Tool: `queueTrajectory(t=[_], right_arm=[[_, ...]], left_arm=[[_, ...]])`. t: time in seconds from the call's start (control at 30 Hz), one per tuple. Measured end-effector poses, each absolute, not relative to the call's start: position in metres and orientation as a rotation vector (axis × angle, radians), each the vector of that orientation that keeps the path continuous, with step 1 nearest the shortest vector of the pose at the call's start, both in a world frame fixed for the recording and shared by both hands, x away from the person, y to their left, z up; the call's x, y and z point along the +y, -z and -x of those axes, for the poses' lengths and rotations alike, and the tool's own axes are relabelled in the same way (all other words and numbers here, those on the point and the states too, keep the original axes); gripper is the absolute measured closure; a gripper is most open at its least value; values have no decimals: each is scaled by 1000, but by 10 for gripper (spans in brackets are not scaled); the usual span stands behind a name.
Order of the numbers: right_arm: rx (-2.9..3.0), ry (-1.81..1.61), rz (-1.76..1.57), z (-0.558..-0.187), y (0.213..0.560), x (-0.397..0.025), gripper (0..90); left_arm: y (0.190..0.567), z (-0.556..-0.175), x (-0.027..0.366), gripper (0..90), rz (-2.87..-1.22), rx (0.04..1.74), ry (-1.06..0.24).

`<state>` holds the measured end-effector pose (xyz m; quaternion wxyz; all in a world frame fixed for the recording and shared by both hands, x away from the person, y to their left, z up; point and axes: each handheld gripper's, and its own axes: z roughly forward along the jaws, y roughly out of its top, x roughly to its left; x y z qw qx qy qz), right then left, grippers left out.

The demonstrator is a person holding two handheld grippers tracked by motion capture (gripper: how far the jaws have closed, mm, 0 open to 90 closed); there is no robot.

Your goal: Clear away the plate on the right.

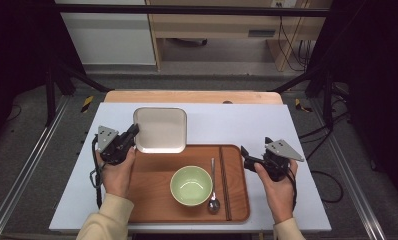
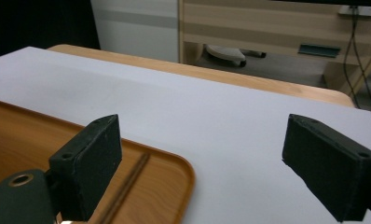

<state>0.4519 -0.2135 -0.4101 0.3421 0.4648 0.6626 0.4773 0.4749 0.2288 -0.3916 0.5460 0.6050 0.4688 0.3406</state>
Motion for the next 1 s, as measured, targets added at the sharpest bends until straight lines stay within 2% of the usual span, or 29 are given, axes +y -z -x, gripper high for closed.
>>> queueTrajectory(t=[0.37, 0.77, 1.0], right_arm=[[1667, -1182, -1314, -436, 428, -257, 122], [1651, -1166, -1338, -438, 432, -262, 124], [1644, -1168, -1346, -438, 433, -265, 124]], left_arm=[[402, -446, 266, 893, -1491, 1157, -795], [403, -421, 289, 893, -1533, 1165, -759], [409, -414, 290, 893, -1587, 1186, -683]])
